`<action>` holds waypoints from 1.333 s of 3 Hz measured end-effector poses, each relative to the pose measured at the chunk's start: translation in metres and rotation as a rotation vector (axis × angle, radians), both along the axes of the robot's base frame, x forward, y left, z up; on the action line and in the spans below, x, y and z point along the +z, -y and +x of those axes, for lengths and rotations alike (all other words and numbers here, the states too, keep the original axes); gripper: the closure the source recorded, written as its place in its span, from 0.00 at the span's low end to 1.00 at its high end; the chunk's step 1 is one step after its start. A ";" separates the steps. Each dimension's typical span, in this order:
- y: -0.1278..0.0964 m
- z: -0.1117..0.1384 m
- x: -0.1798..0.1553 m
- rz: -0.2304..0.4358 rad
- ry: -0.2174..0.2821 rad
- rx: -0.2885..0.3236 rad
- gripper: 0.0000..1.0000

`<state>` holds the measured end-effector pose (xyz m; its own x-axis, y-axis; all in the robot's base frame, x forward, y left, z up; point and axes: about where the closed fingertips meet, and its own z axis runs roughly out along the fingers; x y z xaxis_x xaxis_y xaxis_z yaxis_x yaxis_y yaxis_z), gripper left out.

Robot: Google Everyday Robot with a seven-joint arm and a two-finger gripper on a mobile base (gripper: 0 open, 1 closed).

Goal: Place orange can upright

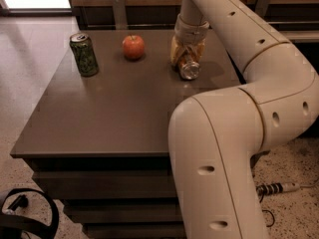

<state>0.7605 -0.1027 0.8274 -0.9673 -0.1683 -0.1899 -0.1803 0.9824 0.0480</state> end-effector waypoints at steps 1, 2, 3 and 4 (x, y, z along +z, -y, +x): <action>-0.002 0.003 -0.003 0.003 0.006 0.001 0.88; -0.003 0.005 -0.004 0.004 0.009 0.002 1.00; -0.003 0.005 -0.003 0.004 0.009 0.002 1.00; 0.011 0.007 0.020 -0.003 0.076 -0.005 1.00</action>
Offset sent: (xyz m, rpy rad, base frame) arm 0.0032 0.0019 -0.0032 0.0026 -0.0060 0.0010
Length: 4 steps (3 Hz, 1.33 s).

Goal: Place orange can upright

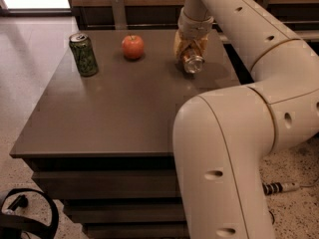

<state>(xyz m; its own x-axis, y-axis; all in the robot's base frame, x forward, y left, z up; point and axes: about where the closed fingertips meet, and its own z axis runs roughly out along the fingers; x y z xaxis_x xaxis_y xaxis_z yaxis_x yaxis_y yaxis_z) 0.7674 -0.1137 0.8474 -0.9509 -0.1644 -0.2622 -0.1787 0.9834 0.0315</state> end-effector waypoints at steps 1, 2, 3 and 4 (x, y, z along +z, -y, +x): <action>0.024 -0.003 0.030 0.018 0.091 -0.011 1.00; 0.039 -0.006 0.054 0.035 0.196 0.006 1.00; 0.049 -0.011 0.078 0.065 0.336 0.062 1.00; 0.050 -0.017 0.100 0.094 0.466 0.136 1.00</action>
Offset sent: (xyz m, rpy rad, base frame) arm -0.0283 -0.0562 0.0849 0.0643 -0.3732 0.0278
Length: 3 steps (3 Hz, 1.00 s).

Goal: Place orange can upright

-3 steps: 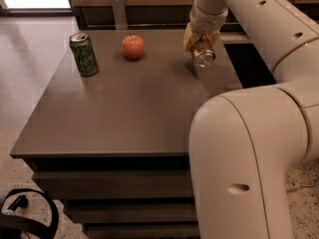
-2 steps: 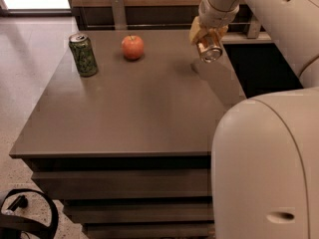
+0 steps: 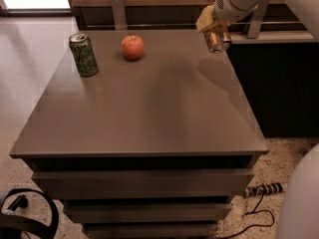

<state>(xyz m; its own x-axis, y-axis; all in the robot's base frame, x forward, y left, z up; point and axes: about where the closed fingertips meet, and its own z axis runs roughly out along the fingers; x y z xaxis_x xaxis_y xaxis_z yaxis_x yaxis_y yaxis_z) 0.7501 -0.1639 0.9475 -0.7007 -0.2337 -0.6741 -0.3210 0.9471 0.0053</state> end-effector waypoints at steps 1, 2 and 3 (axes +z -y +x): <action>-0.002 -0.005 0.022 0.025 0.121 0.087 1.00; -0.002 -0.006 0.037 0.049 0.205 0.166 1.00; -0.001 -0.001 0.045 0.088 0.283 0.267 1.00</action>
Offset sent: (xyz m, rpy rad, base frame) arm -0.0109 -0.0018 0.0617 0.0773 -0.3260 0.2734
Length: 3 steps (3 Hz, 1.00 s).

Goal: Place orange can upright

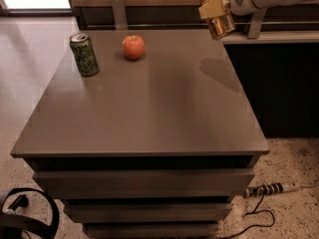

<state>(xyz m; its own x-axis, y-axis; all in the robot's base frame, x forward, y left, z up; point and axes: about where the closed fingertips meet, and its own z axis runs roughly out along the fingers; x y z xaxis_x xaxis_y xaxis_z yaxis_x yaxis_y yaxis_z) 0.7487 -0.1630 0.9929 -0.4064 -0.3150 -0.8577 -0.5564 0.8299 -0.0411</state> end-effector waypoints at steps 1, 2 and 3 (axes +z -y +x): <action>-0.001 0.008 0.002 0.009 0.058 0.111 1.00; -0.001 0.013 0.000 -0.020 0.141 0.218 1.00; -0.002 0.013 -0.001 -0.020 0.141 0.218 1.00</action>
Offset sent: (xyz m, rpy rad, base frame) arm 0.0128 -0.0106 0.0018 -0.0204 -0.2157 0.3067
